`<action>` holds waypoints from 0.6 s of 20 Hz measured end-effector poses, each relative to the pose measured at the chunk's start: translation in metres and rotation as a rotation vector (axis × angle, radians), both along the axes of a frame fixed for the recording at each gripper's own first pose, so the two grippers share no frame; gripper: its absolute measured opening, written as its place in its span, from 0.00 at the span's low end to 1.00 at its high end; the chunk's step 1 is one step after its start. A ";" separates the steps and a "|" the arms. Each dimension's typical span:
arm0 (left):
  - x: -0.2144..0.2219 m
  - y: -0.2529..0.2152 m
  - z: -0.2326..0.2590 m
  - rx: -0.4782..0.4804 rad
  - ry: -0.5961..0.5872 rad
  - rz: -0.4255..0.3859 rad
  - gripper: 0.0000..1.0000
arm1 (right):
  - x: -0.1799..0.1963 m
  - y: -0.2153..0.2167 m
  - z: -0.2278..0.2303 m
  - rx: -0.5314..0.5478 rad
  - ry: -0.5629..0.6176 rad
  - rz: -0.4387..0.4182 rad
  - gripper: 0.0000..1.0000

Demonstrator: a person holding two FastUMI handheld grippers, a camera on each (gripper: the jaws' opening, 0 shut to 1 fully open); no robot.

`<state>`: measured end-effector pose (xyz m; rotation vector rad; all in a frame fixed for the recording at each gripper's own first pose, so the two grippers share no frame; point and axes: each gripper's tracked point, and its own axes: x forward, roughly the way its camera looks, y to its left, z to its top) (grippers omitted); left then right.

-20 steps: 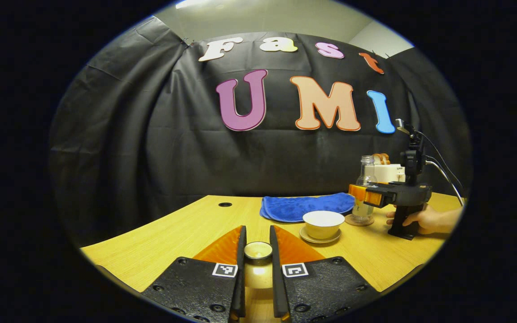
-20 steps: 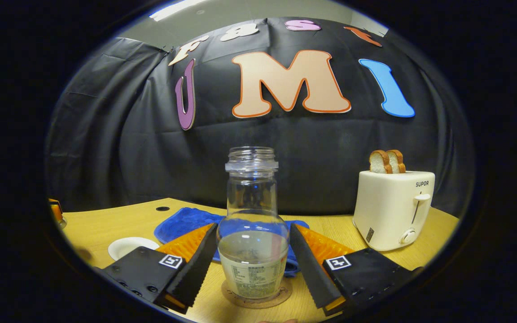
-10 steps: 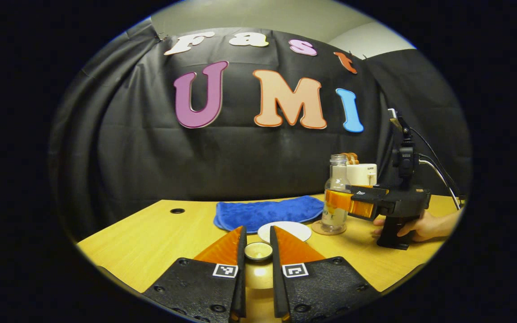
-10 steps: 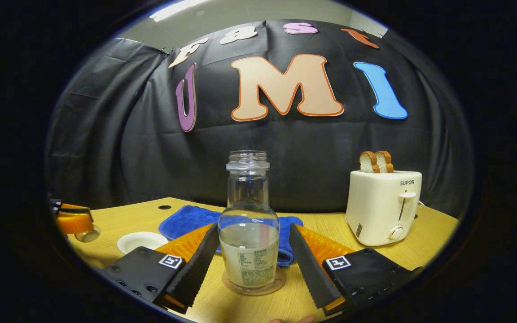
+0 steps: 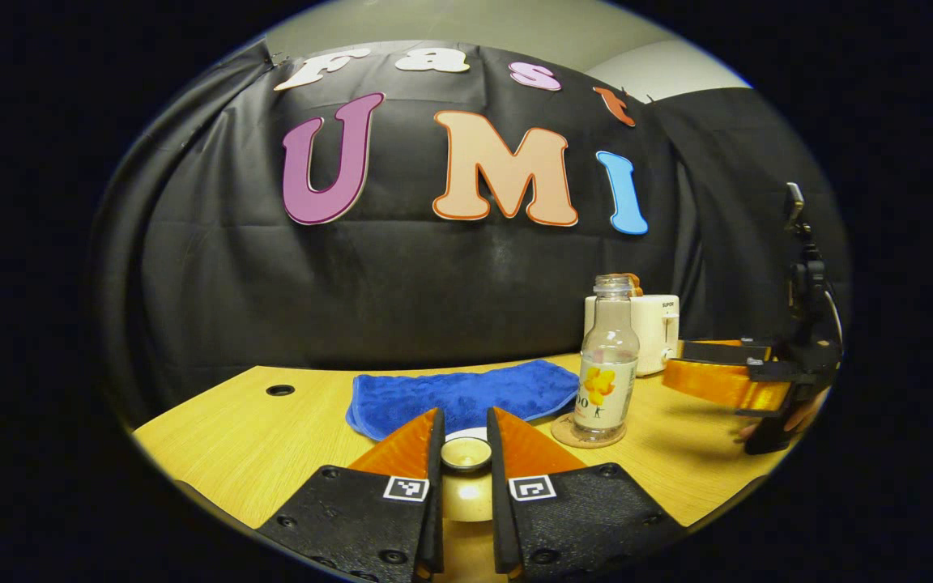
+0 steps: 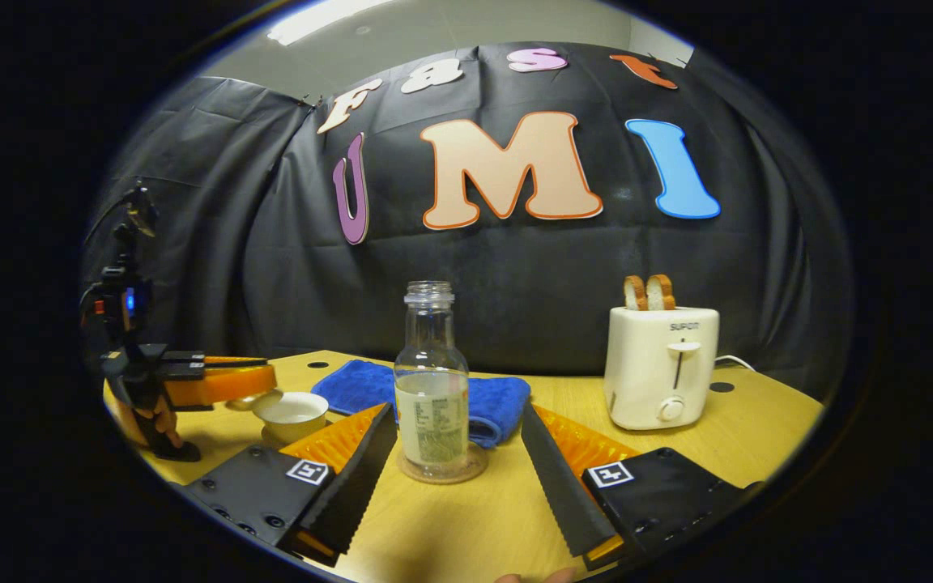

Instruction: Open the teacup lid with one hand, grasp the water bottle and pour water into the teacup with the other hand; after pouring, place the water bottle on the coaster and then close the teacup lid.

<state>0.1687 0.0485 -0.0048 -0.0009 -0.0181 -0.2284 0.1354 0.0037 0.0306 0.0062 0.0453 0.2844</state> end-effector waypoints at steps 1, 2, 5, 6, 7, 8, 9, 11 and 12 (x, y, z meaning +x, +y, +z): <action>0.004 -0.001 -0.001 0.000 0.002 0.004 0.21 | -0.008 -0.008 0.001 0.000 -0.002 -0.002 0.95; 0.007 -0.003 0.000 0.003 0.001 0.005 0.21 | -0.017 -0.015 0.003 0.001 -0.001 0.000 0.98; 0.018 -0.011 -0.002 0.020 0.012 0.003 0.21 | -0.040 -0.040 0.005 -0.002 -0.003 -0.017 0.92; 0.021 -0.014 -0.004 0.029 0.021 0.002 0.22 | -0.048 -0.047 -0.002 -0.004 -0.005 -0.029 0.93; 0.022 -0.015 -0.006 0.040 0.032 0.002 0.21 | -0.057 -0.053 -0.003 -0.004 -0.007 -0.032 0.93; 0.023 -0.016 -0.008 0.052 0.044 0.003 0.21 | -0.065 -0.057 -0.002 -0.006 -0.007 -0.030 0.99; 0.025 -0.017 -0.009 0.061 0.049 0.004 0.21 | -0.072 -0.063 -0.004 -0.006 -0.008 -0.034 0.92; 0.026 -0.018 -0.011 0.079 0.063 0.008 0.21 | -0.082 -0.076 -0.003 -0.007 -0.010 -0.054 0.92; 0.026 -0.018 -0.013 0.088 0.071 0.013 0.22 | -0.085 -0.080 -0.002 -0.007 -0.009 -0.058 0.92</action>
